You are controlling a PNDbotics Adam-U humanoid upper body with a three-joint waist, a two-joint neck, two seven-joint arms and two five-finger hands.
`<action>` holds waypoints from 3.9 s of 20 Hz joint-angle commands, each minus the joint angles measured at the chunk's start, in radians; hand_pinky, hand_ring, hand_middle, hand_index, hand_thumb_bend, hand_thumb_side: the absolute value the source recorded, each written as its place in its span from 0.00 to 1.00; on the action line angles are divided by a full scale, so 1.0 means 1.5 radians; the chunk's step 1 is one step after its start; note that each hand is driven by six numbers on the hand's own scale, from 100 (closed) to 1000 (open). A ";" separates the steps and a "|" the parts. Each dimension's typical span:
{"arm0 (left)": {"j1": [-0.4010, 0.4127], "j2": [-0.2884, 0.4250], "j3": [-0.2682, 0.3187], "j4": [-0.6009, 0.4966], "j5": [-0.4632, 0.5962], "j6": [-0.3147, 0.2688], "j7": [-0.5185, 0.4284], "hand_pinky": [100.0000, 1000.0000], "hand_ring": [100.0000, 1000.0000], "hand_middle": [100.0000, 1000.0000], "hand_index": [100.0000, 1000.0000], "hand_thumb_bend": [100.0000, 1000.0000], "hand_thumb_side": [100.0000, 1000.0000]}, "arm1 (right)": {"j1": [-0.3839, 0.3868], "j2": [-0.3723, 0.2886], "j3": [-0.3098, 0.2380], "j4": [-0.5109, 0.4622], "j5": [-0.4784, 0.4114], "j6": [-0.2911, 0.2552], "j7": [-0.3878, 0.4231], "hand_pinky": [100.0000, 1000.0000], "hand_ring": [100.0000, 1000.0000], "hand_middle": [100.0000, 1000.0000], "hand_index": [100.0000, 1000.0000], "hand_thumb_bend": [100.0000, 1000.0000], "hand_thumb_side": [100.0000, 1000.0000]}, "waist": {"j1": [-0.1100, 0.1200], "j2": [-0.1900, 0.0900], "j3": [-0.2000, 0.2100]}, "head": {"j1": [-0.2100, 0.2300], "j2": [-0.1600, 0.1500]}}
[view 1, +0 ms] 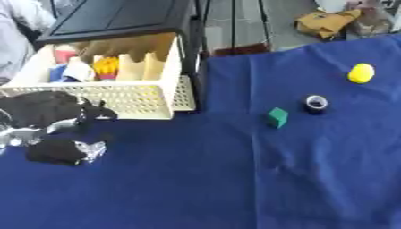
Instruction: Pick up objects from table and place into drawer.
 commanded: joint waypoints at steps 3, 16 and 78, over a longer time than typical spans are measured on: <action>-0.014 0.006 0.003 0.024 0.019 0.002 0.029 0.23 0.46 0.76 0.98 0.00 1.00 | -0.006 -0.006 0.000 -0.010 0.012 -0.002 0.010 0.39 0.58 0.51 0.58 0.00 0.97 | -0.005 -0.005 -0.004 | 0.006 -0.016; -0.053 -0.012 -0.014 0.036 0.073 -0.005 0.017 0.18 0.42 0.70 1.00 0.00 1.00 | 0.001 0.008 0.003 -0.010 0.032 0.008 0.024 0.38 0.58 0.49 0.57 0.00 0.97 | 0.000 0.003 -0.019 | 0.013 -0.030; -0.121 -0.031 0.002 0.143 -0.005 0.011 0.173 0.17 0.45 0.80 1.00 0.00 0.99 | 0.001 0.033 0.013 -0.010 0.065 0.026 0.068 0.37 0.57 0.47 0.54 0.00 0.97 | 0.019 0.041 -0.059 | 0.045 -0.067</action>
